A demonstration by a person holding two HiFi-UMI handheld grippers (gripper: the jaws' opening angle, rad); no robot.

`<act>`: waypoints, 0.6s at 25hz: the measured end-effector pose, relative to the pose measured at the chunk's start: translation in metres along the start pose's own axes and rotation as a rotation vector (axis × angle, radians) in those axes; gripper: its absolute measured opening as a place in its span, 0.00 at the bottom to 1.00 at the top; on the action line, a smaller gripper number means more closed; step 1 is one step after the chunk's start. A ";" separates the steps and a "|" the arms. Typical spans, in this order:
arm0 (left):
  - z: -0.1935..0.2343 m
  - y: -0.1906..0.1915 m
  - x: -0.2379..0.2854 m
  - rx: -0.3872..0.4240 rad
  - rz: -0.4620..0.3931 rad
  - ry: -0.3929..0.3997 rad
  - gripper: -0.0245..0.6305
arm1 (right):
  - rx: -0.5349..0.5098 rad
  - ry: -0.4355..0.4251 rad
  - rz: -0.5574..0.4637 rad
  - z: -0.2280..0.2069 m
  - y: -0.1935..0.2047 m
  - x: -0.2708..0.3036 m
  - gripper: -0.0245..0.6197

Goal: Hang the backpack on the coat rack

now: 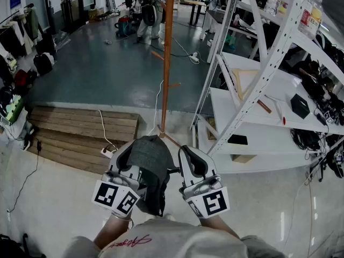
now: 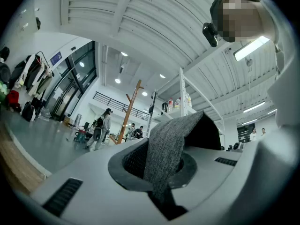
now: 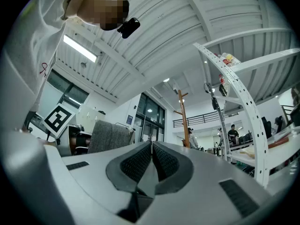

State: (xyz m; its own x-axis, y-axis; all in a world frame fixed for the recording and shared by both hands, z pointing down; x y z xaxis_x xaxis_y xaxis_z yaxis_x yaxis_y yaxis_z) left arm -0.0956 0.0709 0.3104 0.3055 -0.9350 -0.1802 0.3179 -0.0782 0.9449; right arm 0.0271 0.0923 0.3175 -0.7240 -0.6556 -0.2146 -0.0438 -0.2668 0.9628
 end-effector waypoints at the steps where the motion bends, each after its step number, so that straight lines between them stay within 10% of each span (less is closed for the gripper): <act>1: 0.000 0.000 0.000 0.000 0.000 -0.001 0.09 | 0.000 0.000 -0.001 0.000 -0.001 0.000 0.08; 15: -0.006 -0.004 -0.006 0.008 -0.006 -0.012 0.09 | -0.033 -0.011 -0.042 0.001 -0.010 -0.006 0.08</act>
State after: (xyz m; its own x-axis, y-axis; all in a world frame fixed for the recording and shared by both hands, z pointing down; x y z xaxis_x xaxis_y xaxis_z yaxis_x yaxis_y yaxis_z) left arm -0.0933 0.0787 0.3057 0.2929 -0.9384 -0.1831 0.3122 -0.0871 0.9460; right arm 0.0308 0.0994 0.3097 -0.7293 -0.6357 -0.2531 -0.0522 -0.3171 0.9470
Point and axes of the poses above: the fingertips, and each gripper's own axes: x forward along the fingers, z to its left, y out of its underside, the point moved 1 cm from there along -x, backward along the fingers, and after that the axes turned 14 degrees about -y, right-handed, at the moved point
